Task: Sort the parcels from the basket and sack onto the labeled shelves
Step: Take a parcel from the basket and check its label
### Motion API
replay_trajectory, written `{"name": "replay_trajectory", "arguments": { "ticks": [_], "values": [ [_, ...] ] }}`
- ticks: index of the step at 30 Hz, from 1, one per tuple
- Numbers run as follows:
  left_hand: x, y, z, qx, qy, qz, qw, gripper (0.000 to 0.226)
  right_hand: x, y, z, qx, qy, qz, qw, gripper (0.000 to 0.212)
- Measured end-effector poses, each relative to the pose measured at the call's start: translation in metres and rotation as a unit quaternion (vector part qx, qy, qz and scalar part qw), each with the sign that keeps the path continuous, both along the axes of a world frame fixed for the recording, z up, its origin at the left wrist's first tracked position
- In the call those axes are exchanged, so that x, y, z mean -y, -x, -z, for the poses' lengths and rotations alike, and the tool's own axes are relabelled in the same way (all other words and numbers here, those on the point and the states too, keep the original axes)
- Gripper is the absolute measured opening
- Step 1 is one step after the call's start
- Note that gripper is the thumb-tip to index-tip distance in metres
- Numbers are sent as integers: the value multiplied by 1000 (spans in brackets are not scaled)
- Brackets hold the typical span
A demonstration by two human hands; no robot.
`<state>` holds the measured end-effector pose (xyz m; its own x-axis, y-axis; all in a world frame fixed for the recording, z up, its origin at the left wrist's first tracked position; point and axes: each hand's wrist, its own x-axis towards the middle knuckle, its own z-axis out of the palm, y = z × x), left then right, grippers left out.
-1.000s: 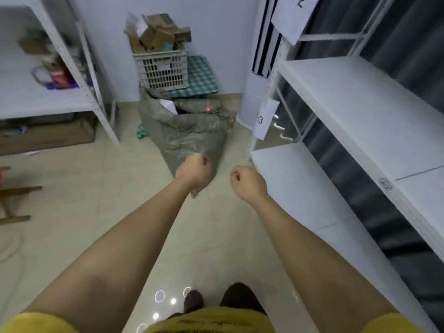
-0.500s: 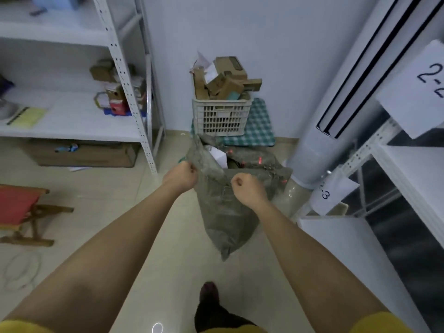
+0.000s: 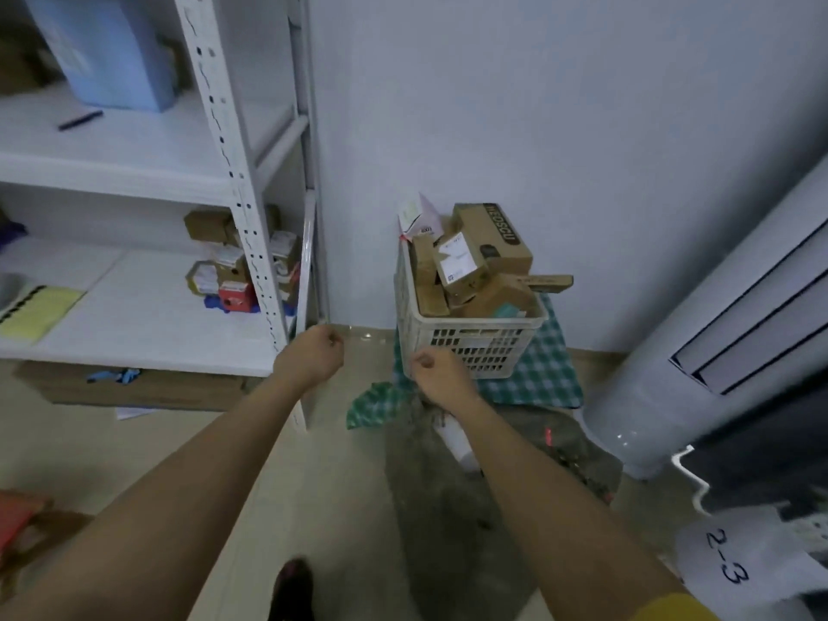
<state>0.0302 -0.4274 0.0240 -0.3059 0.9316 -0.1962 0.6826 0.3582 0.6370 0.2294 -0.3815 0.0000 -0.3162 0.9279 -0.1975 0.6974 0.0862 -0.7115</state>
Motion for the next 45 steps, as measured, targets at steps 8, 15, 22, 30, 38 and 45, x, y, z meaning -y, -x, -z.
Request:
{"name": "replay_trajectory", "arguments": {
  "ticks": [8,15,22,30,38,45],
  "values": [
    [-197,75,-1,12,21,102,995,24,-150,62,-10,-40,17,125,991,19],
    [-347,71,19,56,48,136,988,22,-285,57,-7,-42,-40,175,983,19],
    [-470,79,38,20,55,100,993,29,-454,79,8,-8,-45,158,986,18],
    [-550,114,83,18,104,75,992,31,-582,125,80,58,155,172,971,106],
    [-571,116,100,48,143,76,986,29,-601,141,119,71,145,189,969,102],
    [-595,100,47,276,86,-35,957,59,-570,124,58,119,-33,132,984,98]
  ]
}}
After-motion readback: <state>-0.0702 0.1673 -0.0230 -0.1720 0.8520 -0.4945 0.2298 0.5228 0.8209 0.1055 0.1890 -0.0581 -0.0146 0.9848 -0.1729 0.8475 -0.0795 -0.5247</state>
